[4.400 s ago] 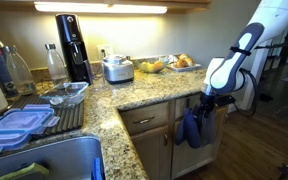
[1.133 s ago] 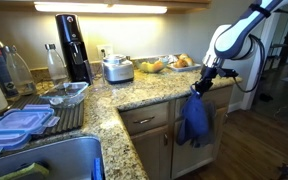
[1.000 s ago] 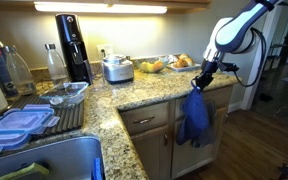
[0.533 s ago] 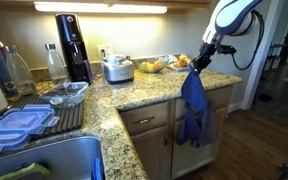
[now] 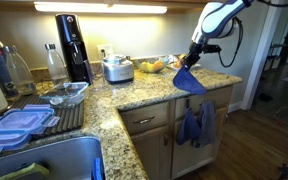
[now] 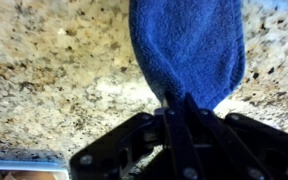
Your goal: Take the cloth and put it on the counter
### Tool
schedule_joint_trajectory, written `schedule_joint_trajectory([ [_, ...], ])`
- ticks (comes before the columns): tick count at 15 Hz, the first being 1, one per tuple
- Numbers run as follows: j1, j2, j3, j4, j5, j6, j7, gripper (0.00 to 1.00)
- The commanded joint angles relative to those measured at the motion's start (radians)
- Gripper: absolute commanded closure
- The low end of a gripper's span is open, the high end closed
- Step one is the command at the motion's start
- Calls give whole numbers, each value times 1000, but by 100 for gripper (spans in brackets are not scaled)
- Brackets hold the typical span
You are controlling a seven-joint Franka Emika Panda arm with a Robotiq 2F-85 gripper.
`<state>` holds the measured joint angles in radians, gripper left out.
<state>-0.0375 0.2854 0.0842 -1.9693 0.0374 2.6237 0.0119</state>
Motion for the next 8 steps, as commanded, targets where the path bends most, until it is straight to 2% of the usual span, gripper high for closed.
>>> schedule_joint_trajectory([
  [1, 22, 142, -18, 167, 16, 11, 1, 92],
  [5, 27, 236, -24, 288, 4, 7, 2, 92],
  [6, 35, 245, -33, 301, -6, 8, 14, 64],
  [7, 41, 250, -39, 311, -15, 8, 18, 63],
  [8, 43, 244, -41, 306, -18, 9, 13, 57],
])
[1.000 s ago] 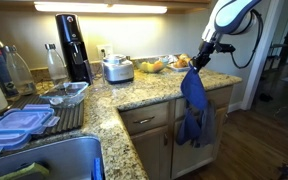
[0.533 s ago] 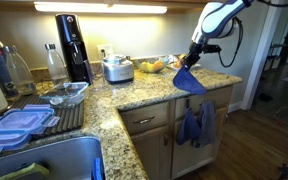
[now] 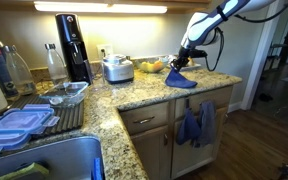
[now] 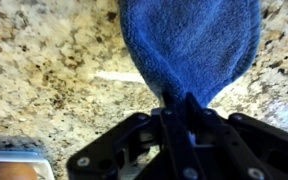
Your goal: Take the cloth and put it on the counter
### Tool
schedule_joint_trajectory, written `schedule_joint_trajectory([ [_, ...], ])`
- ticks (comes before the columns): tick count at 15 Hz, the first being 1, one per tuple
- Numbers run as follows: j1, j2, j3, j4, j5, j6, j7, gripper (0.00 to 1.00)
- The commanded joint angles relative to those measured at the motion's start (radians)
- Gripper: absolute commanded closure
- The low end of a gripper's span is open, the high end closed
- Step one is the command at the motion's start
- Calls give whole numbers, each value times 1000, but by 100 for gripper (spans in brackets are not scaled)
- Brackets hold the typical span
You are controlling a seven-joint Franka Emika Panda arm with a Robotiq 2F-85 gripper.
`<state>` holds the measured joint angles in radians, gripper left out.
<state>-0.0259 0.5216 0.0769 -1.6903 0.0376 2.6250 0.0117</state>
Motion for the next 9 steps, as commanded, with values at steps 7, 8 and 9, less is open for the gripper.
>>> schedule_joint_trajectory([
  [7, 82, -122, -57, -96, -46, -39, 46, 12],
  [8, 86, -141, -53, -115, -42, -52, 46, 7],
  [9, 87, -162, -49, -135, -37, -68, 45, 2],
])
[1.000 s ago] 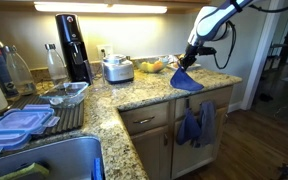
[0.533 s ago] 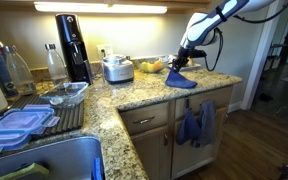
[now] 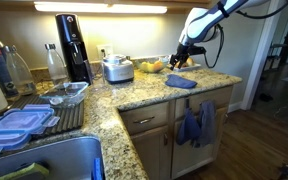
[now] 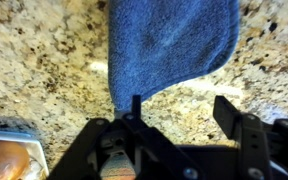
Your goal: Take the cloth and put it on the counter
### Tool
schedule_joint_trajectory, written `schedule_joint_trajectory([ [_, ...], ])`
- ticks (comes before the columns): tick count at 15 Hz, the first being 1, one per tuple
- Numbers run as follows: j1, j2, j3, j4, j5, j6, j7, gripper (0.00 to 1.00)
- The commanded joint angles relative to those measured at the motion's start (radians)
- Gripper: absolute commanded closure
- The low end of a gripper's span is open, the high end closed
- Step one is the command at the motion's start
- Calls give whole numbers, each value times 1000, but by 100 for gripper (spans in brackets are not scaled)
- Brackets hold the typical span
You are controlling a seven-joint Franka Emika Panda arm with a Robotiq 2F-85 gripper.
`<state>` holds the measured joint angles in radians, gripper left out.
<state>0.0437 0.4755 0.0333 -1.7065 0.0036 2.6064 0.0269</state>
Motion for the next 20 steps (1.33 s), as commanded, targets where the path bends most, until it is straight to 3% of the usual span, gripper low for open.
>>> schedule_joint_trajectory([
  [1, 17, -135, 2, -138, 4, -68, 25, 0],
  [4, 18, -192, 11, -196, 10, -116, 27, 0],
  [5, 13, -106, 12, -104, 5, -84, 2, 0],
  [20, 13, -147, 14, -152, 5, -96, 5, 0],
])
